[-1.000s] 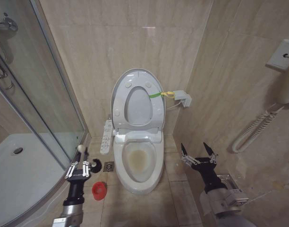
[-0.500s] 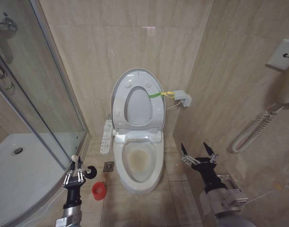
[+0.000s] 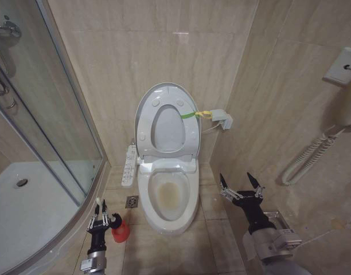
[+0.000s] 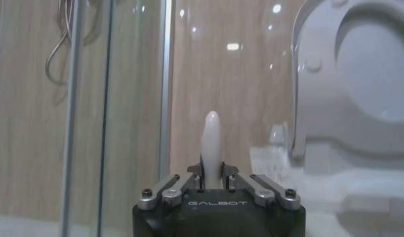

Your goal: Open the toilet lid, clean the toilet bowl with a toilet brush, close the toilet lid, and flush.

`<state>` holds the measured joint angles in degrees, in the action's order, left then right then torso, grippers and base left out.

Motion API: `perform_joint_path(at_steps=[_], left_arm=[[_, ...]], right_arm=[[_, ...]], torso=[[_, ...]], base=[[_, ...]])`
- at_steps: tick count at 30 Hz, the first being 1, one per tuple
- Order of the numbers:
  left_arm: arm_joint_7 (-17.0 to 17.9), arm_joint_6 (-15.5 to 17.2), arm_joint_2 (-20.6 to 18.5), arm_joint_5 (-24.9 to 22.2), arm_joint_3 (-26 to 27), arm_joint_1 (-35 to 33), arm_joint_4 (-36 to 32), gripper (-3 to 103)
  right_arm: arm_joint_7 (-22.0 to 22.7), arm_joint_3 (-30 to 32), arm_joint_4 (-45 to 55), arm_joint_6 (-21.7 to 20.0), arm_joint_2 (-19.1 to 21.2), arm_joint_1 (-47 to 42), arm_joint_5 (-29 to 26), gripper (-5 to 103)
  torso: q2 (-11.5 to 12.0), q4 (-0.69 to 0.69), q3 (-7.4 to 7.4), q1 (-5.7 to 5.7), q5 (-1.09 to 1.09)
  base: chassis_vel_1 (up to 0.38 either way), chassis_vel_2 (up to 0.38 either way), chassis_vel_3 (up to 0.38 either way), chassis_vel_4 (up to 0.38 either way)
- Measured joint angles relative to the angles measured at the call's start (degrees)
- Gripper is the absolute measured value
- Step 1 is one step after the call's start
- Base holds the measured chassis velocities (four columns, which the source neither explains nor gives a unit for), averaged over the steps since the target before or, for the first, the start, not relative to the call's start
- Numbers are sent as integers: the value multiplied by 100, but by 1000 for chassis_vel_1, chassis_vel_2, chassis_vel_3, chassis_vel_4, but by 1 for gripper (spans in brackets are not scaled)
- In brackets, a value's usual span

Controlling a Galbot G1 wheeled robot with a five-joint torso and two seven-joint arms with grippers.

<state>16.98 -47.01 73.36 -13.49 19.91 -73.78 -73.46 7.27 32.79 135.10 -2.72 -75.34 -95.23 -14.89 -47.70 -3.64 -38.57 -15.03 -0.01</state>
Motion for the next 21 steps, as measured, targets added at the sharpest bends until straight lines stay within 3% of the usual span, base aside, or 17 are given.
perform_joint_path(at_steps=[21], left_arm=[[-470,4,130,-183,-239,1051,1729,19]], right_arm=[[-1,0,0,0,0,0,0,100]], torso=[[0,0,0,0,1]], base=[[0,0,0,0]])
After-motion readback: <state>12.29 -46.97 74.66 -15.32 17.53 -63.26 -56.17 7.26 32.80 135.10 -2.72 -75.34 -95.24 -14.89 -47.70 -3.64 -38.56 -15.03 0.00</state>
